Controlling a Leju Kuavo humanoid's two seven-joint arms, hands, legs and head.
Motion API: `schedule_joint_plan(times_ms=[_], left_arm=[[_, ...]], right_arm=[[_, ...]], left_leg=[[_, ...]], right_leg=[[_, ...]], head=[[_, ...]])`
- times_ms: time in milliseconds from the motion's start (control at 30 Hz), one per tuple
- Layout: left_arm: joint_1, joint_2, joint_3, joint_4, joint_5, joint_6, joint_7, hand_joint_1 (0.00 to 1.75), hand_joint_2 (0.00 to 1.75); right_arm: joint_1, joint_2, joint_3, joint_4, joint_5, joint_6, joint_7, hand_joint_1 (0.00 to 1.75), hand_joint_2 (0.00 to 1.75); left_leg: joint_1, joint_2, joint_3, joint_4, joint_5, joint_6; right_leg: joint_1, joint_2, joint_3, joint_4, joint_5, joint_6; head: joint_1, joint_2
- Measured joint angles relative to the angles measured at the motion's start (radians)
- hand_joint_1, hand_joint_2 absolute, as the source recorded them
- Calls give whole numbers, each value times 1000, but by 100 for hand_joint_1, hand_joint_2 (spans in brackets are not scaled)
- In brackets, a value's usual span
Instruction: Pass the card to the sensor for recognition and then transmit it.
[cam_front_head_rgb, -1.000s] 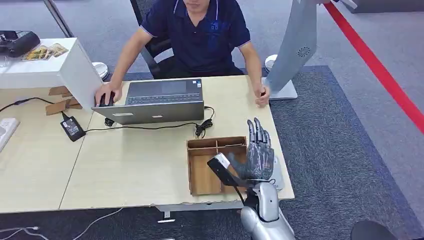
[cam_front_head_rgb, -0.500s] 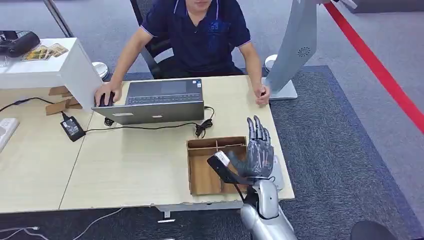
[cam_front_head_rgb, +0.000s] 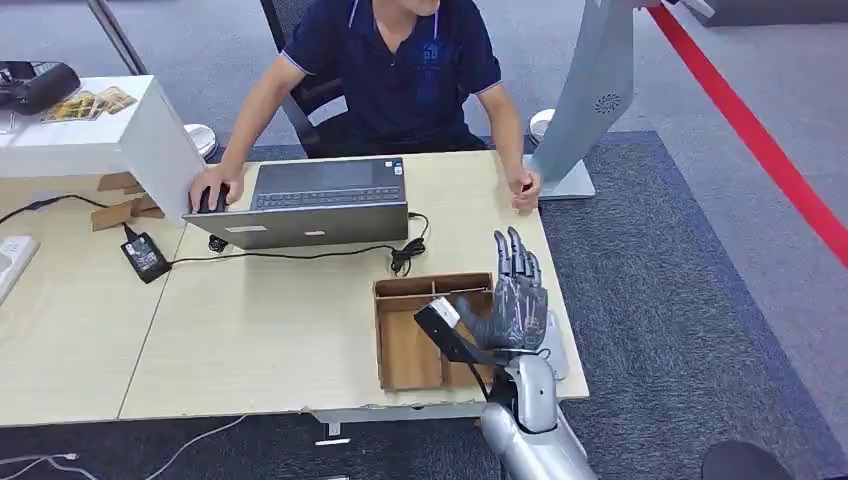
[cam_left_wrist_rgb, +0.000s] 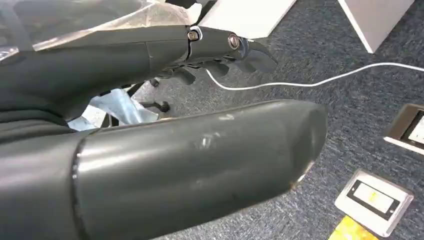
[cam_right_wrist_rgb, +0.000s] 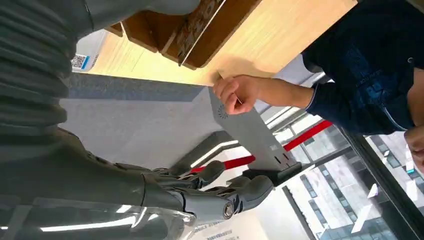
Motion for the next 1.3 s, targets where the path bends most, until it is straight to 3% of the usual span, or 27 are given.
schedule_joint_plan(times_ms=[567,1300], left_arm=[[0,0,-5,0,3,0,0,0,0],[0,0,-5,0,6,0,0,0,0]], right_arm=[[-9,0,0,27,-10,0,0,42,175],[-11,0,0,43,-17,0,0,52,175]], left_leg=[[0,0,0,0,0,0],[0,0,0,0,0,0]], right_leg=[[0,0,0,0,0,0],[0,0,0,0,0,0]], head=[[0,0],[0,0]])
